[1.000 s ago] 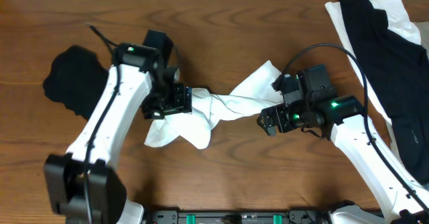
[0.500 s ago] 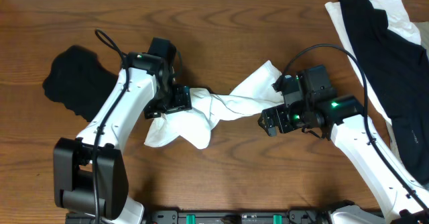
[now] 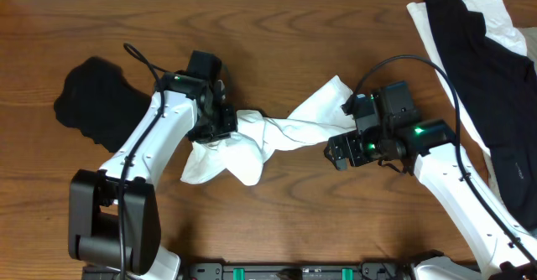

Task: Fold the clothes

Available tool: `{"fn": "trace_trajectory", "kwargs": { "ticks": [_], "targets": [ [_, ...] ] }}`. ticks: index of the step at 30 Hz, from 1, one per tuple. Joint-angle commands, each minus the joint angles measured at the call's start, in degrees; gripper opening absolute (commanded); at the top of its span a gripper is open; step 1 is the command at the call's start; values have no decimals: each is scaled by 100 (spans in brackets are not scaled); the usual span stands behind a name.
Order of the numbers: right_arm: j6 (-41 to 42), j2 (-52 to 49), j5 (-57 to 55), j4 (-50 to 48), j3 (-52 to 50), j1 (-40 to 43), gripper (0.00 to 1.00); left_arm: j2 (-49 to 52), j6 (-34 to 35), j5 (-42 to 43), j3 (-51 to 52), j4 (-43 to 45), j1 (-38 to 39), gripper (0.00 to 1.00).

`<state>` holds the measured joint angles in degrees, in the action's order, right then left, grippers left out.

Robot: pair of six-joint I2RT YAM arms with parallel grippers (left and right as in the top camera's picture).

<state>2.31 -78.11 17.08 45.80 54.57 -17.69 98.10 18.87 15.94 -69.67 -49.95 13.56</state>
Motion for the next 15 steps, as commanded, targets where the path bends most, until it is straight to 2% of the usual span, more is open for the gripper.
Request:
{"fn": "trace_trajectory", "kwargs": {
  "ticks": [1, 5, 15],
  "targets": [
    [-68, -17, -20, 7, 7, 7, 96, -59, -203, 164, -20, -15, -26, 6],
    [-68, -17, -39, -7, 7, 26, 96, -514, -411, 164, -299, -116, -26, 6],
    [74, -17, -120, -238, 7, 133, 95, -2981, -553, 157, -2052, -365, -26, 6]
  ]
}}
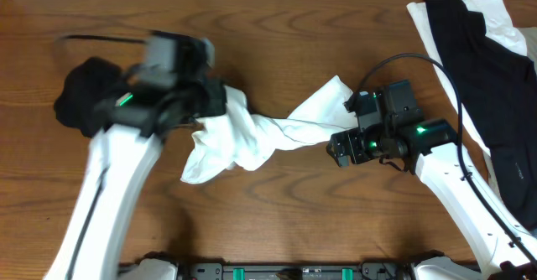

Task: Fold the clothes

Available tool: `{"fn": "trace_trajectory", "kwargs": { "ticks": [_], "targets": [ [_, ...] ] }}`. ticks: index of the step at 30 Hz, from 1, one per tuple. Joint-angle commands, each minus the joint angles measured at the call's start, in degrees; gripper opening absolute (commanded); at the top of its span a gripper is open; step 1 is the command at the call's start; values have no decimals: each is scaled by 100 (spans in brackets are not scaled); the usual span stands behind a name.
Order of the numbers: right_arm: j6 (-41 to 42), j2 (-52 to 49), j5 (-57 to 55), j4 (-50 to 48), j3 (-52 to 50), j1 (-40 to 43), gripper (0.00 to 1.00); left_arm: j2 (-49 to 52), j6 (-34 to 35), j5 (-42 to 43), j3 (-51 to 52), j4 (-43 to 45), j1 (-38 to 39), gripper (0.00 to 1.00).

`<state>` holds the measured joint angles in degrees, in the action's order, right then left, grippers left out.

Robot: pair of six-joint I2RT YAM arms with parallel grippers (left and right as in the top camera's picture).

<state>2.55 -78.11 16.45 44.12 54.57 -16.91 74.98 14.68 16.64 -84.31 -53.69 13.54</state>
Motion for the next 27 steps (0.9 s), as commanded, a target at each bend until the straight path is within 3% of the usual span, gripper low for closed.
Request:
{"fn": "trace_trajectory", "kwargs": {
  "ticks": [1, 11, 27],
  "targets": [
    [-13, -17, -52, -96, 7, 50, 96, -872, -131, 90, -828, 90, -22, 6],
    [-219, -17, 271, -654, 7, -525, 98, -1519, -133, 92, -2223, 610, -22, 6],
    [-688, -17, 1941, -1276, 7, -2194, 99, -1268, -221, 90, -2297, 946, -22, 6]
  ]
}}
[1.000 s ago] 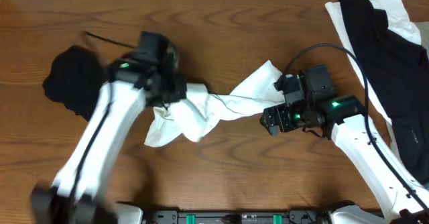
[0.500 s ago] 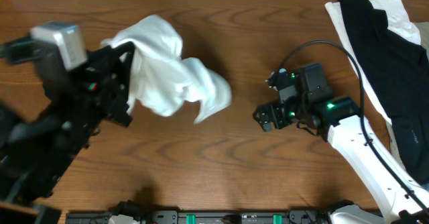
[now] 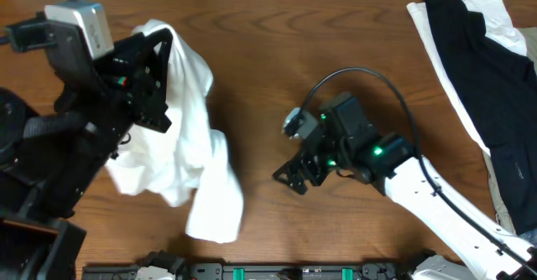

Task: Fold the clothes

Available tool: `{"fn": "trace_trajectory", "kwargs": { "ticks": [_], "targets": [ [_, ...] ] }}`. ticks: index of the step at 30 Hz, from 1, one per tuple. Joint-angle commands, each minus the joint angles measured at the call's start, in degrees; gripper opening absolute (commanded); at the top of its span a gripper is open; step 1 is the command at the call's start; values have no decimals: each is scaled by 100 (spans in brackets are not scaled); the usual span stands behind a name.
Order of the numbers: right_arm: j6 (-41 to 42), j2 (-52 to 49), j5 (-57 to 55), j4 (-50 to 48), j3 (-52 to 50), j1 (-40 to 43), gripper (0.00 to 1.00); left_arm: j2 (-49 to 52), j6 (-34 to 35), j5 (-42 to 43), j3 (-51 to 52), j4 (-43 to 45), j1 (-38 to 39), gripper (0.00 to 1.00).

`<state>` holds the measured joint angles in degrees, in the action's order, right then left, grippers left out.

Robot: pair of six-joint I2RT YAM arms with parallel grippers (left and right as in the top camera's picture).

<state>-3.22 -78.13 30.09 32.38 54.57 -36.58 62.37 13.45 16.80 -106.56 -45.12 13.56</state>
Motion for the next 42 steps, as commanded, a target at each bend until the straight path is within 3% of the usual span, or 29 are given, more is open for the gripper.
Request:
{"fn": "trace_trajectory", "kwargs": {
  "ticks": [1, 6, 7, 9, 10, 11, 12, 13, 15, 16, 19, 21, 23, 29, 31, 35, 42],
  "targets": [
    [-111, -15, 664, -181, 7, -319, 99, 11, -125, 72, -72, 94, -26, 6],
    [72, -15, 466, -507, 7, -588, 98, 48, -376, 17, -72, 83, -24, 6],
    [293, -15, 164, -632, 7, -592, 91, 39, -376, 17, -72, 81, -24, 6],
    [688, -15, -522, -796, 7, -592, 60, 7, -376, 17, -72, 85, -24, 6],
    [1021, -15, -1263, -844, 7, -584, 29, -20, -376, 15, -72, 85, -24, 6],
    [1362, -15, -1998, -831, 7, -568, 11, -52, -380, 13, -72, 85, -26, 6],
    [1851, -15, -3058, -741, 7, -533, 9, -92, -385, 11, -72, 85, -26, 6],
    [2352, -15, -4017, -616, 7, -483, 15, -122, -433, 7, -72, 83, -26, 6],
    [3364, 7, -5396, -422, 7, -280, 65, -216, -597, -214, -72, 61, -26, 6],
    [3375, 39, -5429, -455, 7, -133, 73, -278, -597, -549, -72, 20, -26, 6],
    [2798, 116, -4774, -531, 9, 407, 73, -417, -621, -1373, -72, -133, -26, 6],
    [2802, 125, -4288, -479, 7, 835, 79, -472, -643, -1576, -72, -195, -26, 6],
    [2798, 122, -3510, -479, 7, 1224, 79, -481, -636, -1598, -72, -201, -24, 6],
    [1429, 125, 1008, -1132, 7, 1456, 77, -179, -575, -1270, -55, -236, -24, 6],
    [1067, 127, 1853, -1233, 9, 1239, 79, 17, -595, -1272, -55, -238, -24, 6],
    [824, 129, 1869, -1167, 7, 732, 80, 251, -592, -1272, -55, -258, -24, 5],
    [586, 83, 496, -719, 7, -249, 83, 273, -595, -1276, -57, 79, -26, 6]
  ]
}}
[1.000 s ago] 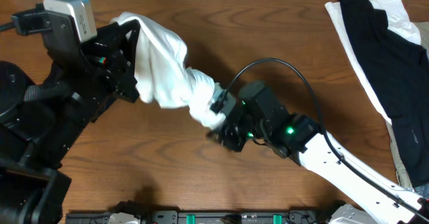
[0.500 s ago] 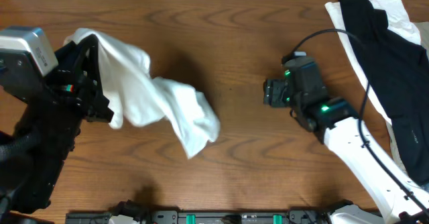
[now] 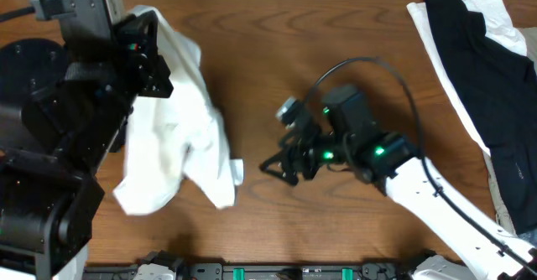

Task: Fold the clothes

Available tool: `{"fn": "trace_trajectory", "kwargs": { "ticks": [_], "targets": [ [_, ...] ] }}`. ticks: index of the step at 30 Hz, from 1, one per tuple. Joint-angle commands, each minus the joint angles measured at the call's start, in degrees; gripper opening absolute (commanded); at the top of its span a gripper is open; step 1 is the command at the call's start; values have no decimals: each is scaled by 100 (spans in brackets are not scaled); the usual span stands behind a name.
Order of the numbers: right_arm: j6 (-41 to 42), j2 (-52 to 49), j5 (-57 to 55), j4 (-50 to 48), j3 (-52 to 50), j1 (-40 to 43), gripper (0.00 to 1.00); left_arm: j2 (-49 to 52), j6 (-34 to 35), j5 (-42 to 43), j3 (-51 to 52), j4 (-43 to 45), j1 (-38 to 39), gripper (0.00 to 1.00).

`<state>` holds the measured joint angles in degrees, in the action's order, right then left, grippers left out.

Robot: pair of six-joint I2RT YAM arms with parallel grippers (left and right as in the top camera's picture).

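Note:
A white garment hangs bunched from my left gripper, which is shut on its top edge high above the table's left side, close to the overhead camera. The cloth's lower end droops toward the wooden table. My right gripper is at mid-table, to the right of the hanging cloth and apart from it. Its fingers are spread open and hold nothing.
A pile of clothes lies at the far right edge: a black garment over a white one. The raised left arm hides much of the table's left side. The right arm's cable loops above it.
The left gripper still holds the white garment aloft; the cloth's lower end has swung left and sits higher. The right gripper has shifted slightly up and left, still open.
First the white garment lay twisted on the table, gripped at its left end by my left gripper and at its right end by the right. Then the left end was raised. Later the whole garment hung from the left gripper, the right one free, as now.

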<state>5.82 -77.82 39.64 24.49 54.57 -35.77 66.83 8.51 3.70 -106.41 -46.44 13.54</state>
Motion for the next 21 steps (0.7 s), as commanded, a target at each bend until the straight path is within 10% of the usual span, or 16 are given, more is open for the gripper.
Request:
{"fn": "trace_trajectory", "kwargs": {
  "ticks": [1, 9, 21],
  "targets": [
    [-328, 28, -621, 85, 7, -457, 83, -173, -101, 33, -72, 313, -22, 6],
    [-160, -162, -2944, -22, 7, -1158, 81, -195, -76, 37, -72, 675, -22, 6],
    [358, -481, -3320, -1019, 7, -1349, 73, -210, 184, 208, -76, 1145, -22, 6]
  ]
}}
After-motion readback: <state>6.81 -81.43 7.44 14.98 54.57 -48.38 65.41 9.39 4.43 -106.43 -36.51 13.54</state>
